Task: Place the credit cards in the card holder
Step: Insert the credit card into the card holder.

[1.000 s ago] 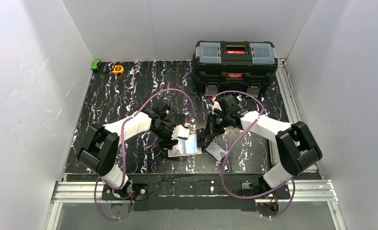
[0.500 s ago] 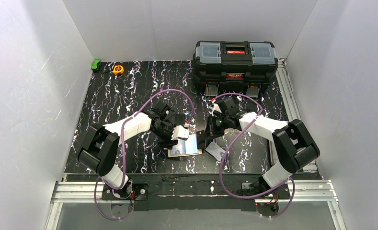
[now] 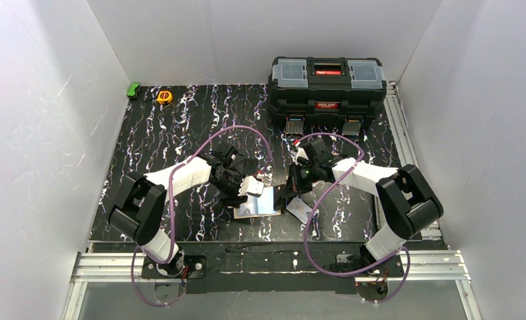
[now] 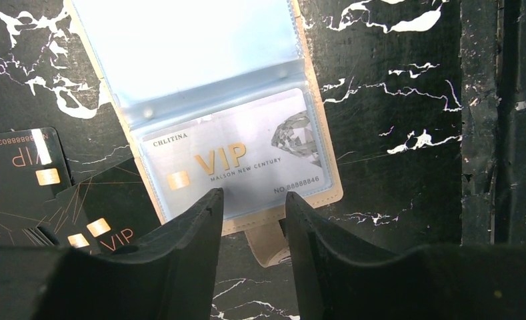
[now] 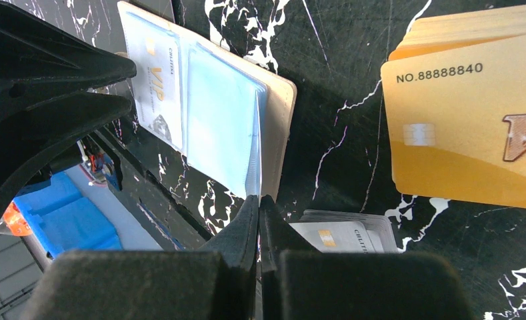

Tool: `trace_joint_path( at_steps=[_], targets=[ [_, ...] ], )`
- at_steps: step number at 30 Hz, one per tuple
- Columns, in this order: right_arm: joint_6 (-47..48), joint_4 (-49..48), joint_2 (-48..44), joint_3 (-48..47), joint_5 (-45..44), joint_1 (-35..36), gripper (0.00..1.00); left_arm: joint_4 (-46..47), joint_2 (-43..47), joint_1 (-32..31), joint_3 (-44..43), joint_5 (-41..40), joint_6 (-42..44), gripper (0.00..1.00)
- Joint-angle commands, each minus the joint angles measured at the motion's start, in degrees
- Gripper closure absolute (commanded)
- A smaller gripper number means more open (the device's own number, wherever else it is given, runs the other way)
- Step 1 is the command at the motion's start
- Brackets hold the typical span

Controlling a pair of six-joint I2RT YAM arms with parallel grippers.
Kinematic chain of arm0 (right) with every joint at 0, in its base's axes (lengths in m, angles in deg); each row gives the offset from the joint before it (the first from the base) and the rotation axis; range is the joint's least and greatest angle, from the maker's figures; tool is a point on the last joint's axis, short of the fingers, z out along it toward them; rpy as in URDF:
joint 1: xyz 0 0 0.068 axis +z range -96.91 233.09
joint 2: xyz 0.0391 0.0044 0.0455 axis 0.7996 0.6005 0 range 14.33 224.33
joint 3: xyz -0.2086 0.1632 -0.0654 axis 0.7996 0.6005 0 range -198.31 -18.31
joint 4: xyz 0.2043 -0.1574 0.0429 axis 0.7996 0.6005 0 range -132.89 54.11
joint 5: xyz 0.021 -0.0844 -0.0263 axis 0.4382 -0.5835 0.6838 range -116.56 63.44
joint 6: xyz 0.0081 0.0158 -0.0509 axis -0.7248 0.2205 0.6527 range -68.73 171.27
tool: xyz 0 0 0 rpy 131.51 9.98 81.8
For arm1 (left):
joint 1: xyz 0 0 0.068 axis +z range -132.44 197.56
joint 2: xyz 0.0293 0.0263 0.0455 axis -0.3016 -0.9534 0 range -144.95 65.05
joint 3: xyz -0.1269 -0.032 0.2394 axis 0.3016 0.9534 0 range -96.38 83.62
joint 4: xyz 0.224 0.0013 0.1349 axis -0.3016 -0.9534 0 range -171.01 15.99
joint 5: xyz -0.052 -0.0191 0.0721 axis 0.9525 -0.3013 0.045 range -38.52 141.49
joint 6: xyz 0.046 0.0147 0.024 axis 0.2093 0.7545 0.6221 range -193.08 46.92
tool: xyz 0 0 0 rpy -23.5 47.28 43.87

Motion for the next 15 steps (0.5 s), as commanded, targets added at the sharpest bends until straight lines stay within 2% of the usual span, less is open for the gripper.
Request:
trace_joint_path(
  at_steps=[1,15],
  targets=[
    [0.3,-1.2,-0.8,0.5,-0.4,-0.2,0.99,-1.0,1.3,-0.4,0.7,0.5,1.4,0.62],
    [1.2,-0.5,-1.3,-0.1,-0.5,-0.9,0.99,-1.4,1.3,-0.7,0.7,0.4,1.8,0.63]
  ],
)
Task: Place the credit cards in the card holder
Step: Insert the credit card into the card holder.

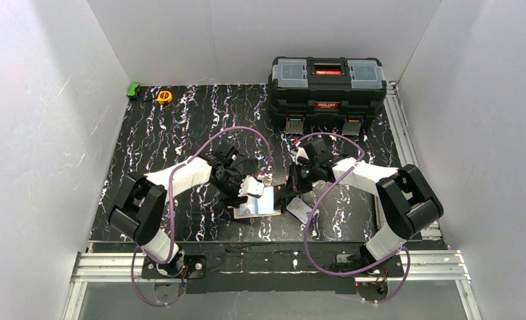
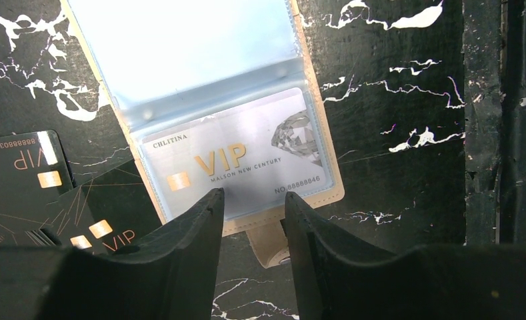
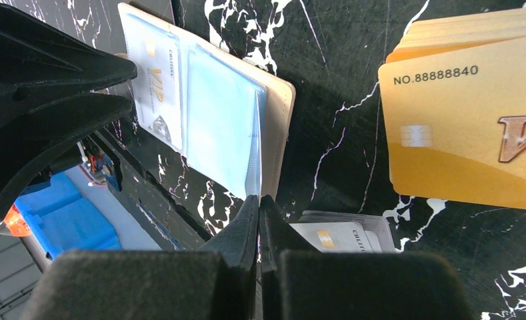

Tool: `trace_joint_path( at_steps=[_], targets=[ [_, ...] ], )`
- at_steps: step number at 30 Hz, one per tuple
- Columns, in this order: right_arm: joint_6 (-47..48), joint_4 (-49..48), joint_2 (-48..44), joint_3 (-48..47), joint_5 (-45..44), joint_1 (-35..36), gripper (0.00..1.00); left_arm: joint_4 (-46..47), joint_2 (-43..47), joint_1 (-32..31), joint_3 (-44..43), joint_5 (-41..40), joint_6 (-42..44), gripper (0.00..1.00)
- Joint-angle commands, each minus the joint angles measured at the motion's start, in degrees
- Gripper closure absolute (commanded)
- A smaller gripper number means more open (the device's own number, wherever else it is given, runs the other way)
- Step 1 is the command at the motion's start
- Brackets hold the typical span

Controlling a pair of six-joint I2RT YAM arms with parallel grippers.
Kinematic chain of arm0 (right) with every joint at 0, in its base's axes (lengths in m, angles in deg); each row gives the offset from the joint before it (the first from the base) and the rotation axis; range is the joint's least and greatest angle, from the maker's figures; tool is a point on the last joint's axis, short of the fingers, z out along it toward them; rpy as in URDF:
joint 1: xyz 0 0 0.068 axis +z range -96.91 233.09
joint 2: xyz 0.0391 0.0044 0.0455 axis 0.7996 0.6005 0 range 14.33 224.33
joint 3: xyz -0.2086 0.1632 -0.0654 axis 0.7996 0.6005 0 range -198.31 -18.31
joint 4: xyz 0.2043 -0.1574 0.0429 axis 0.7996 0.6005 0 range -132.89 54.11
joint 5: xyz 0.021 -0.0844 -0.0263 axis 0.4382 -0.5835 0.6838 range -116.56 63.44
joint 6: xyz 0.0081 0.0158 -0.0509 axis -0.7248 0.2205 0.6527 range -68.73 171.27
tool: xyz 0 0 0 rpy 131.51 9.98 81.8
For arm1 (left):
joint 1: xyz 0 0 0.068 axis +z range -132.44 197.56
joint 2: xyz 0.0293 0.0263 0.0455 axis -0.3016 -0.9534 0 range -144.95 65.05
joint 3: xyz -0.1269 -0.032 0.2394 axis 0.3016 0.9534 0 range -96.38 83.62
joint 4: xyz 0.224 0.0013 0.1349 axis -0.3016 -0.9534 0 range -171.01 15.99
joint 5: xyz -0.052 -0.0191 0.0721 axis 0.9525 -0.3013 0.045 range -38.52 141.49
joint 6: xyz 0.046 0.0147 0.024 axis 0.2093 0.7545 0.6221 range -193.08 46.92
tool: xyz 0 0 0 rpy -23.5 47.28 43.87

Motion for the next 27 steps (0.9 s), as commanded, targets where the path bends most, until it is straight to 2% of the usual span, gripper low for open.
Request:
trace_joint_path(
  at_steps=[1,27],
  targets=[
    [1.0,-0.3,-1.3,-0.1,-0.5,-0.7,0.99,-1.3,1.3,-0.3,0.7,1.0,1.0,0.63],
    [0.6,-4.0,1.0,1.7,0.8,-0.2,0.99,-1.4,1.7,-1.0,1.1,0.8,1.5,0.64]
  ],
)
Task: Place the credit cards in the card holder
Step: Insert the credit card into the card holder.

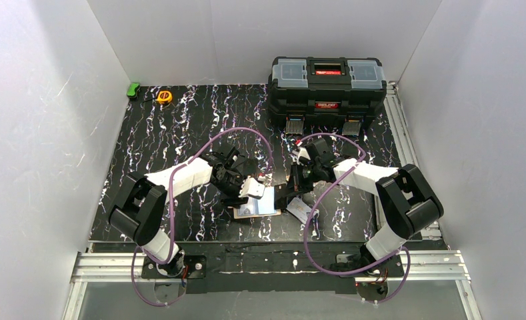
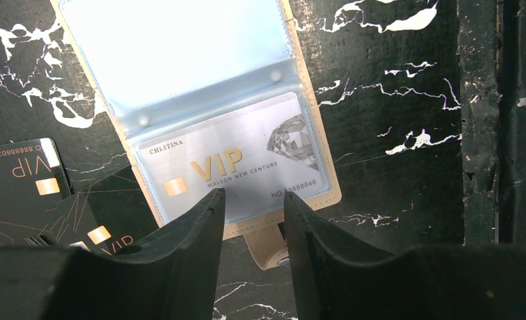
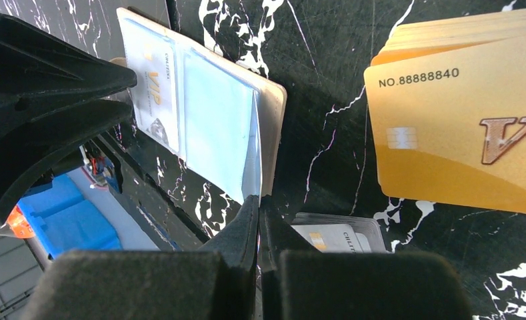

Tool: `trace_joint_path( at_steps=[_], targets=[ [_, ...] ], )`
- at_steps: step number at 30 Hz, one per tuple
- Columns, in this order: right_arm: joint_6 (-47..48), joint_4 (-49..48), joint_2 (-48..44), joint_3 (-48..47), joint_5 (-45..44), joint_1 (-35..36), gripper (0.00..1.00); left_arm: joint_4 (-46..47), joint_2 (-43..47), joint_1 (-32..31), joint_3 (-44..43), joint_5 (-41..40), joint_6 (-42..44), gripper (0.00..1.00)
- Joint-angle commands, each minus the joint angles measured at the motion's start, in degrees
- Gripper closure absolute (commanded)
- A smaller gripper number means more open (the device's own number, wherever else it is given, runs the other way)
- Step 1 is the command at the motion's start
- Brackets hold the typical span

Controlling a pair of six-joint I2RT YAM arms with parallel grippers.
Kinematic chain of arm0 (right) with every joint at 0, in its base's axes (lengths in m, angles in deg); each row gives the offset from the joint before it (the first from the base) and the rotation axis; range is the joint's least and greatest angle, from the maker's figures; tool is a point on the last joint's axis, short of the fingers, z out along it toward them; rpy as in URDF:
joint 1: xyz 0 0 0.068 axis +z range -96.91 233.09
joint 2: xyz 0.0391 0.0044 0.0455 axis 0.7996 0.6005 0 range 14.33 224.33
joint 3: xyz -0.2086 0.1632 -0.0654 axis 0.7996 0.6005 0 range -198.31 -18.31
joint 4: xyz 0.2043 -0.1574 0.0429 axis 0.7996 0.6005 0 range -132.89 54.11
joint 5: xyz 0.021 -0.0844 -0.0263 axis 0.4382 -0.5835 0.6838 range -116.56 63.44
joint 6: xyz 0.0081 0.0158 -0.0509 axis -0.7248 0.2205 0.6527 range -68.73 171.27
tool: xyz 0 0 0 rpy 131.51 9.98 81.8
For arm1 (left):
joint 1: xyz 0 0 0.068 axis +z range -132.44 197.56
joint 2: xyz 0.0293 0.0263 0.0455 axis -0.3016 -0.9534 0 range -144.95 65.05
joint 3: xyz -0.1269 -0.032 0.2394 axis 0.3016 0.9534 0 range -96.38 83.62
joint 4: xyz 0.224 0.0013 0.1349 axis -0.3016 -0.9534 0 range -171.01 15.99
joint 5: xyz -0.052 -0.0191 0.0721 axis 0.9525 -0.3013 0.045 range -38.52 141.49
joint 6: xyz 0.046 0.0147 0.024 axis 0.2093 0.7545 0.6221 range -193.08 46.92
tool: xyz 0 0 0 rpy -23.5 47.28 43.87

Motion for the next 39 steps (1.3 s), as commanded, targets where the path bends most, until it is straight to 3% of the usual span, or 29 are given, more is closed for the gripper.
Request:
trace_joint_path(
  at_steps=[1,24,39],
  targets=[
    [0.4,-2.8,1.4,0.6,0.3,1.0,0.99,-1.5,1.7,-0.3,1.1,0.9,1.4,0.64],
    [-3.8,-13.7,4.9,-3.4,15.4,1.5,0.99,-2.0,3.1,-0.4,1.8,-0.2,2.5,0.65],
    [0.1,-6.2,14.4,-14.3,18.2,5.6,0.99,-5.4,6.5,3.7,-5.5,1.5,-1.9,0.68]
  ],
)
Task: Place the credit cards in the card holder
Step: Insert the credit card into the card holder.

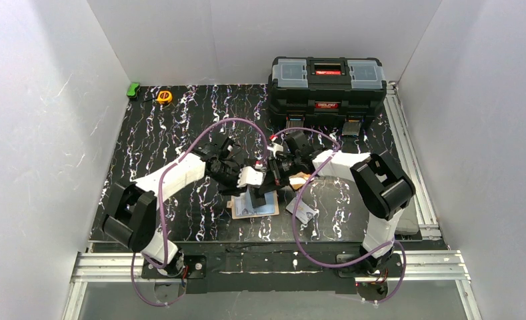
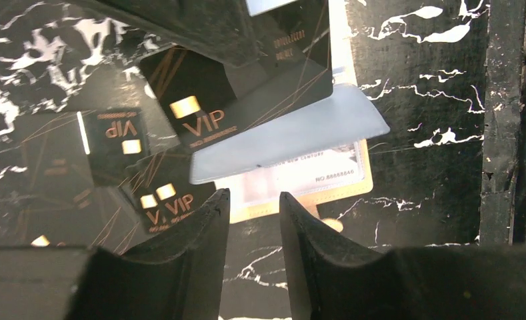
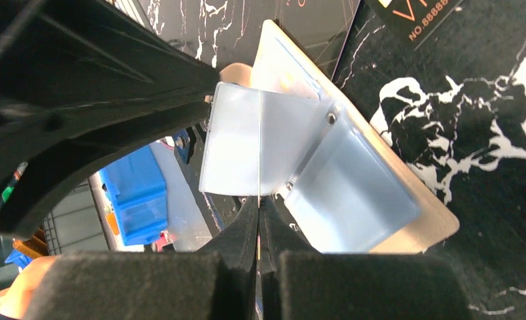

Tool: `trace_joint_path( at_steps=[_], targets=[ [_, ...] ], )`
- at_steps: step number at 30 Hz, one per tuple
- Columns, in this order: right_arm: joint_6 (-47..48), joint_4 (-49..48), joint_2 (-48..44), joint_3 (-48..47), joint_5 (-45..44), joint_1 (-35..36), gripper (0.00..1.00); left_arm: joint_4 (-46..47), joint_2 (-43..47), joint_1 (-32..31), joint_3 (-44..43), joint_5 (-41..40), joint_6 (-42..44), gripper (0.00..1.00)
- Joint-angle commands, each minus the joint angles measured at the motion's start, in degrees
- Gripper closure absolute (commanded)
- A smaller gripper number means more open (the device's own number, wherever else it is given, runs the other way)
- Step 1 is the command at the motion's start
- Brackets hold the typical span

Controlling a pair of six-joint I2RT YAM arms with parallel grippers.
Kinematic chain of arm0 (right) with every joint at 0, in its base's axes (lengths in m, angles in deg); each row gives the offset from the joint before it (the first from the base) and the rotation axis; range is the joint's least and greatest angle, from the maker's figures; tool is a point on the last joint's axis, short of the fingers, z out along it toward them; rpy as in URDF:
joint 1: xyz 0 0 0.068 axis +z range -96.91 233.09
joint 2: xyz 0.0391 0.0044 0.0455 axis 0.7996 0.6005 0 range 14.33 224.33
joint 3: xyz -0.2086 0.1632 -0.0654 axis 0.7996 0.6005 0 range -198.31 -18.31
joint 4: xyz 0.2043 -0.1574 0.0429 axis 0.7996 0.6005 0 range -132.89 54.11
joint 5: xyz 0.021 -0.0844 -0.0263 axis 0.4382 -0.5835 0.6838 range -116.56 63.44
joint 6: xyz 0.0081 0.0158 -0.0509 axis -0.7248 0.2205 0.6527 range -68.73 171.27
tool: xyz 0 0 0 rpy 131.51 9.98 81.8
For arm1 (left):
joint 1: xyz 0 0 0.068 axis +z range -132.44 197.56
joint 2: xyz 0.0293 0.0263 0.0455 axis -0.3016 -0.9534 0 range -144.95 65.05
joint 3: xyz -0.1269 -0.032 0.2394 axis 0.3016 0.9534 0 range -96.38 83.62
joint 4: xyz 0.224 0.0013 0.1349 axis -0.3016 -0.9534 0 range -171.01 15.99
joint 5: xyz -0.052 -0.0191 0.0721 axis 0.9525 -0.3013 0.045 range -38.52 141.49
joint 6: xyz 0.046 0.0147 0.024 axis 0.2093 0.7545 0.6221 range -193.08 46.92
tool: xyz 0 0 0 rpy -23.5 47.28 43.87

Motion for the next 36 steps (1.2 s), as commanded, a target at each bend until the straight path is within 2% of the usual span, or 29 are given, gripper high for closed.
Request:
trace_joint_path(
  at_steps=[1,10,18,23,36],
  targets=[
    [1.9,2.9,2.2,-3.9,1.6,0.8,0.99,-4.4,4.0,1.9,-1.7,2.7,0.5,0.68],
    [2.9,5.5,6.0,-6.4,-0.1,1.2,0.99,-2.8,2.6,1.5,-0.5,5.0,3.2,0.68],
    [3.2,5.7,3.0,-4.8,0.4,0.2,0.99,-0.3,0.6,-0.2,5.8,3.0,11.3,0.68],
    [2.8,5.7,3.4,-4.0,1.7,-0.8,0.99,0.7,1.5,-0.2,9.0,1.1,16.0,0.68],
    [1.8,6.1,6.4,-4.3,3.1,-1.1,0.99,2.1,4.4,-0.2,14.4,1.4,21.1,0.66]
  ],
)
